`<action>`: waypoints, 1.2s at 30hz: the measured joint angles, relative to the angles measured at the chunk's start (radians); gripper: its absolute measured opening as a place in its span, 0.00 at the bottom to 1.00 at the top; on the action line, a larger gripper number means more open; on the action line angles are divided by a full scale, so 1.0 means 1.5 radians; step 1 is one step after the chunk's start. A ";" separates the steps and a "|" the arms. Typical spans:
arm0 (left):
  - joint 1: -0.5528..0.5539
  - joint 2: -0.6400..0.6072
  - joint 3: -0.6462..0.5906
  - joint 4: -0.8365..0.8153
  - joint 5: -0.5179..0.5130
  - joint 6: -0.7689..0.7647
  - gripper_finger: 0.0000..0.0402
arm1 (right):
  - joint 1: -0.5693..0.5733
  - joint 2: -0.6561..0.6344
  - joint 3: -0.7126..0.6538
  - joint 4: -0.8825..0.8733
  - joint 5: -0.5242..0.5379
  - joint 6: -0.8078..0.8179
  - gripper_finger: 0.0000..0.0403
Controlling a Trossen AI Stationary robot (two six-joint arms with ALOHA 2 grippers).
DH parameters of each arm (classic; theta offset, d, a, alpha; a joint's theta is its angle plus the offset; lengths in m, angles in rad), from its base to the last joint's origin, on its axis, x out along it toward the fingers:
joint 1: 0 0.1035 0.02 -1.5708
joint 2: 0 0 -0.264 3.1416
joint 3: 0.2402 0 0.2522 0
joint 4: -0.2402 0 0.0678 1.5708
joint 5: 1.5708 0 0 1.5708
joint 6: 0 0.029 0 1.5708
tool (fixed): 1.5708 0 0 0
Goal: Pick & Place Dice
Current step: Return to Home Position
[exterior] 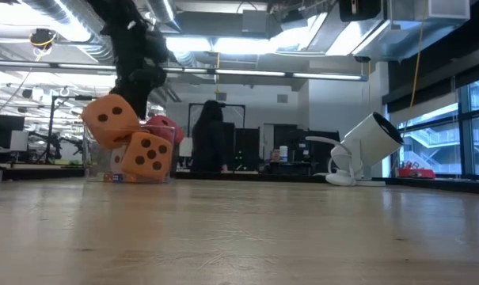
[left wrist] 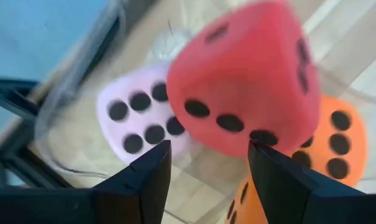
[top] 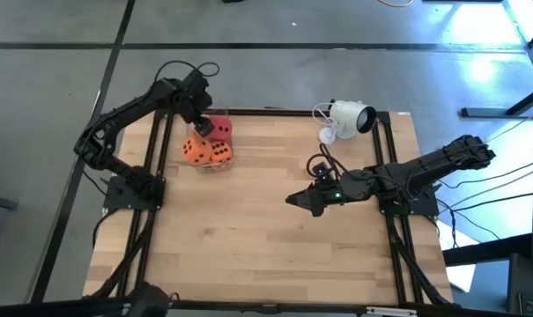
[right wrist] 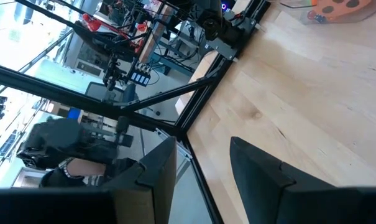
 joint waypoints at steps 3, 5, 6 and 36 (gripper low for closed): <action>0.000 -0.007 0.047 -0.015 -0.010 0.010 0.51 | 0.000 0.000 0.000 0.000 0.000 0.001 0.37; 0.000 -0.013 0.083 -0.037 -0.018 0.012 0.51 | 0.000 0.000 0.000 0.000 0.000 0.005 0.37; 0.000 -0.017 0.103 -0.047 -0.017 0.009 0.51 | 0.000 -0.001 0.000 0.000 0.001 0.005 0.37; -0.380 -0.654 -0.274 0.439 0.100 -0.431 0.42 | -0.250 -0.258 0.000 -0.474 0.050 -0.274 0.37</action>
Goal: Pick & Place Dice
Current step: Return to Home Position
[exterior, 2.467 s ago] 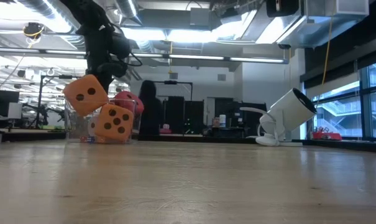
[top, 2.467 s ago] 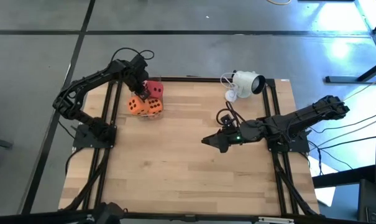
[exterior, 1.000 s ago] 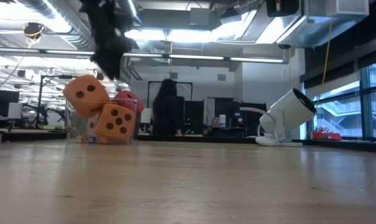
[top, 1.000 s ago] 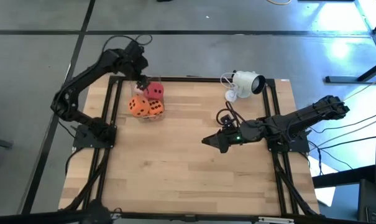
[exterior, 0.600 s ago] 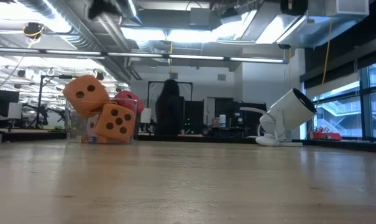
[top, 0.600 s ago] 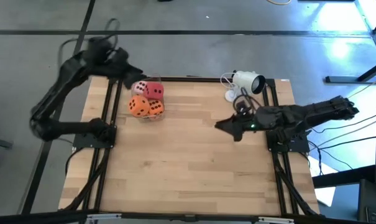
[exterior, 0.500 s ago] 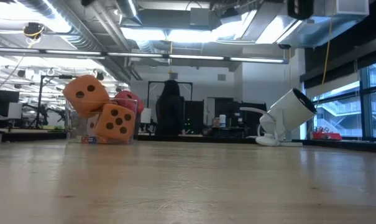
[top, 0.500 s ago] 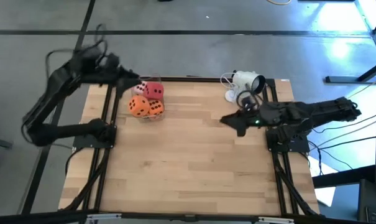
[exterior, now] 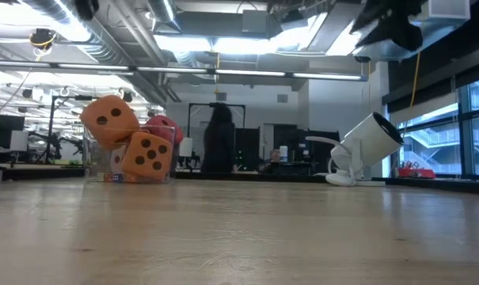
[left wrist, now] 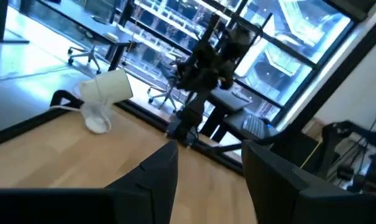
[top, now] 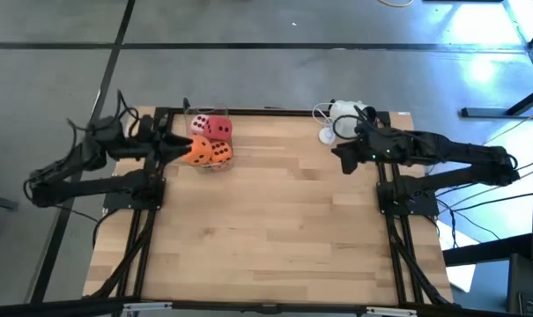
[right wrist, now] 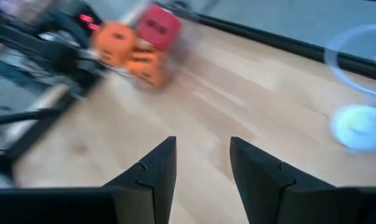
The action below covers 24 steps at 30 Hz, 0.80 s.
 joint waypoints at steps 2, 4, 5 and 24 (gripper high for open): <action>-0.029 -0.015 -0.029 0.010 -0.026 0.017 0.42 | -0.026 0.000 0.000 -0.032 -0.008 -0.007 0.37; -0.054 -0.020 -0.047 0.019 -0.049 0.031 0.42 | -0.047 0.000 0.000 -0.047 -0.020 -0.021 0.37; -0.066 -0.019 -0.055 0.021 -0.059 0.043 0.42 | -0.056 0.000 0.000 -0.051 -0.030 -0.029 0.37; -0.171 -0.122 -0.155 0.014 -0.182 0.097 0.42 | -0.140 -0.065 -0.109 -0.058 -0.097 -0.064 0.37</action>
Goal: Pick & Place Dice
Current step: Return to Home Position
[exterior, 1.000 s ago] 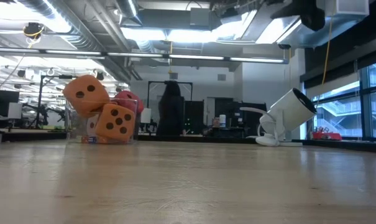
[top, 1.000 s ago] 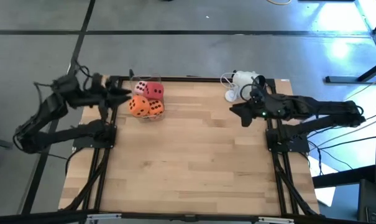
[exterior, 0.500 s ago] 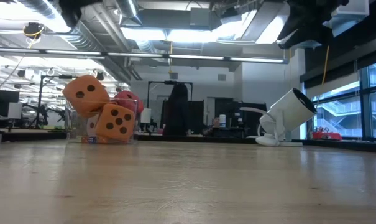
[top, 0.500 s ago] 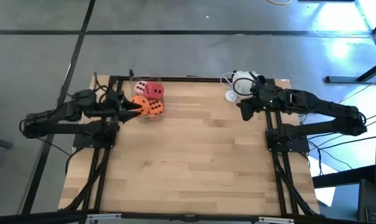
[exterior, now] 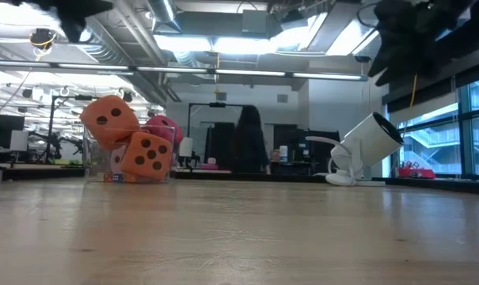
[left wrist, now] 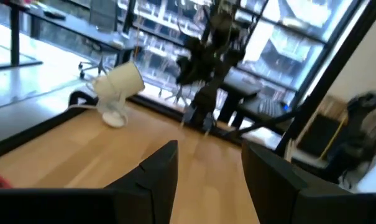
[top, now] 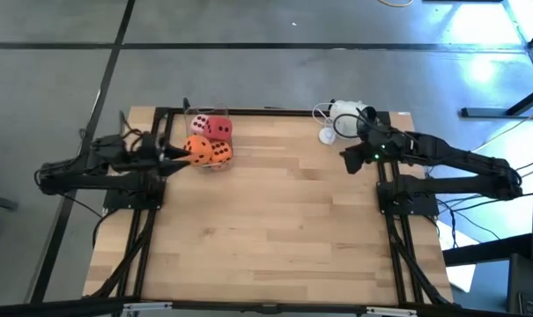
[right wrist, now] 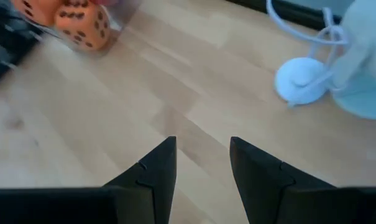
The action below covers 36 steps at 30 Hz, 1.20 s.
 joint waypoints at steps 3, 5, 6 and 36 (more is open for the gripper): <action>0.000 -0.043 0.002 -0.046 -0.021 -0.018 0.42 | 0.000 -0.040 -0.050 0.070 -0.012 0.013 0.37; 0.001 -0.059 -0.001 -0.082 -0.029 -0.020 0.42 | 0.000 -0.073 -0.087 0.133 -0.025 0.023 0.37; 0.001 -0.066 -0.001 -0.085 -0.031 -0.020 0.42 | 0.000 -0.088 -0.107 0.162 -0.030 0.026 0.37; -0.045 -0.079 -0.186 0.055 -0.054 0.063 0.33 | -0.006 -0.159 -0.471 0.631 -0.085 0.027 0.37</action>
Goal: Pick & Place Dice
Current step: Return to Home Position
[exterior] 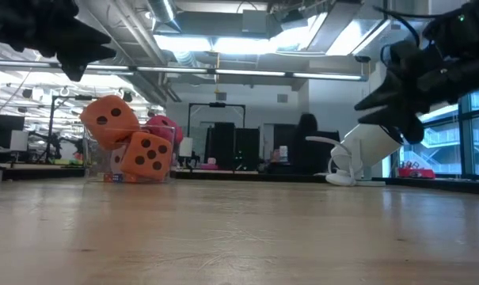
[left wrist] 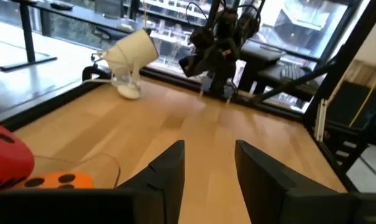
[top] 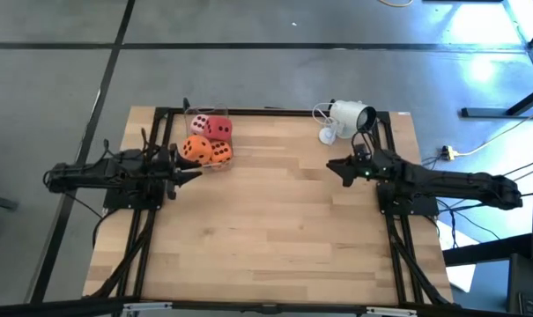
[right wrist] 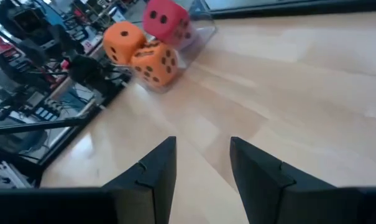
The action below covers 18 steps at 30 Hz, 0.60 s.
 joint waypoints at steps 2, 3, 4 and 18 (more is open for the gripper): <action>-0.008 0.000 0.000 -0.009 -0.014 0.000 0.32 | -0.005 0.000 -0.016 0.024 -0.006 0.015 0.37; -0.011 0.000 -0.004 -0.004 -0.020 0.000 0.31 | -0.006 0.000 -0.019 0.043 -0.007 0.021 0.37; -0.014 0.000 -0.011 0.009 -0.022 0.000 0.31 | -0.006 0.000 -0.019 0.068 -0.007 0.018 0.37; -0.016 0.000 -0.076 0.111 -0.010 -0.013 0.30 | -0.060 -0.073 -0.018 0.096 -0.062 -0.050 0.37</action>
